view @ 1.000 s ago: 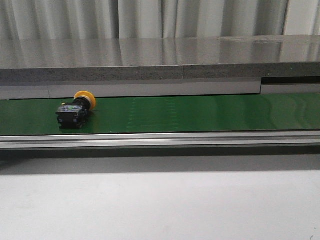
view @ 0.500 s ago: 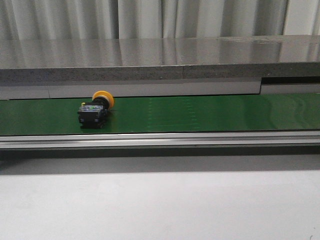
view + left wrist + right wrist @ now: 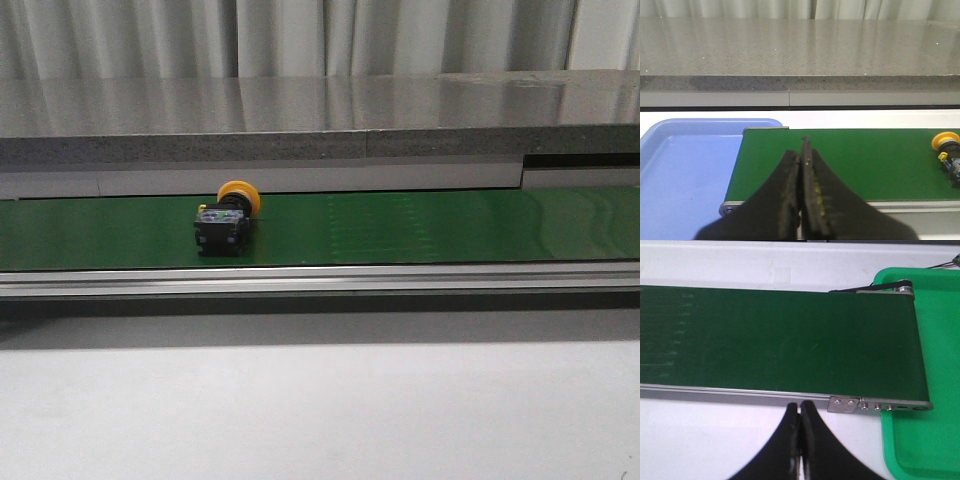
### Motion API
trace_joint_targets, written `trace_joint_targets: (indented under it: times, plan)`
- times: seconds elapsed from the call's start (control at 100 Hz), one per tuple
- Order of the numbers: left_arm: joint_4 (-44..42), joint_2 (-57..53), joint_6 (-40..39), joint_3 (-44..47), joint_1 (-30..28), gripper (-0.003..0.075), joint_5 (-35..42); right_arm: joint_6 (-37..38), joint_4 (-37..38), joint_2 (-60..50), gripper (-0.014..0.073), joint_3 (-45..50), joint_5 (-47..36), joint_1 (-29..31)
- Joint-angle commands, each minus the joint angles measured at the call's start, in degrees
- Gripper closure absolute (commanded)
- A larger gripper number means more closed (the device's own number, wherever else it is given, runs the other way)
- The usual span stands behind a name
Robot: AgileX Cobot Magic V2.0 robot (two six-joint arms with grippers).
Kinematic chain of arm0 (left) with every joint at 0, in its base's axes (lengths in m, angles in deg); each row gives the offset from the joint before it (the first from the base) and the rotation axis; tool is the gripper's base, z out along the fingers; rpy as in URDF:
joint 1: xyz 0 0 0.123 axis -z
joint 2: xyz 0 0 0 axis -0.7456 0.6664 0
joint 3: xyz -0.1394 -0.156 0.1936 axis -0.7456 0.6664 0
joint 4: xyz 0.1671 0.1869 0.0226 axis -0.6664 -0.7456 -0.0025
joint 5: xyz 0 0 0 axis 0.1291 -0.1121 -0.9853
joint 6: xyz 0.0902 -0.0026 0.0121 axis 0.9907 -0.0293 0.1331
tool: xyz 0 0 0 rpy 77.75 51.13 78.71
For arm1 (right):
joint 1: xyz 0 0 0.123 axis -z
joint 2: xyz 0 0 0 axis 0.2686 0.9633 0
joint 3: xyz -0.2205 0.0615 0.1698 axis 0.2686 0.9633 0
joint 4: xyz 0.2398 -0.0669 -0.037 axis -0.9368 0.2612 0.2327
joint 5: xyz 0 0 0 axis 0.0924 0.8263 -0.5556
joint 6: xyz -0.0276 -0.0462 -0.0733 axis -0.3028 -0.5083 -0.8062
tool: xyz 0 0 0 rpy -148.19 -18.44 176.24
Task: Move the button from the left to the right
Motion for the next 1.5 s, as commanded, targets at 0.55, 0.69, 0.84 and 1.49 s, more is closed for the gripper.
trace_joint_targets:
  times: [0.55, 0.69, 0.84, 1.49]
  plan:
    - [0.6, 0.2, 0.0, -1.5, 0.3, 0.0741, 5.0, -0.1, -2.3, 1.0, -0.0049, -2.2, 0.2, -0.2]
    - [0.6, 0.2, 0.0, -1.5, 0.3, 0.0741, 5.0, -0.1, -4.3, 1.0, -0.0032, -2.2, -1.2, -0.2]
    - [0.6, 0.2, 0.0, -1.5, 0.3, 0.0741, 5.0, -0.1, -8.8, 1.3, -0.0032, -2.2, -2.7, -0.2]
    - [0.6, 0.2, 0.0, -1.5, 0.3, 0.0741, 5.0, -0.2, -11.9, 24.5, -0.0032, -15.4, -4.4, -12.6]
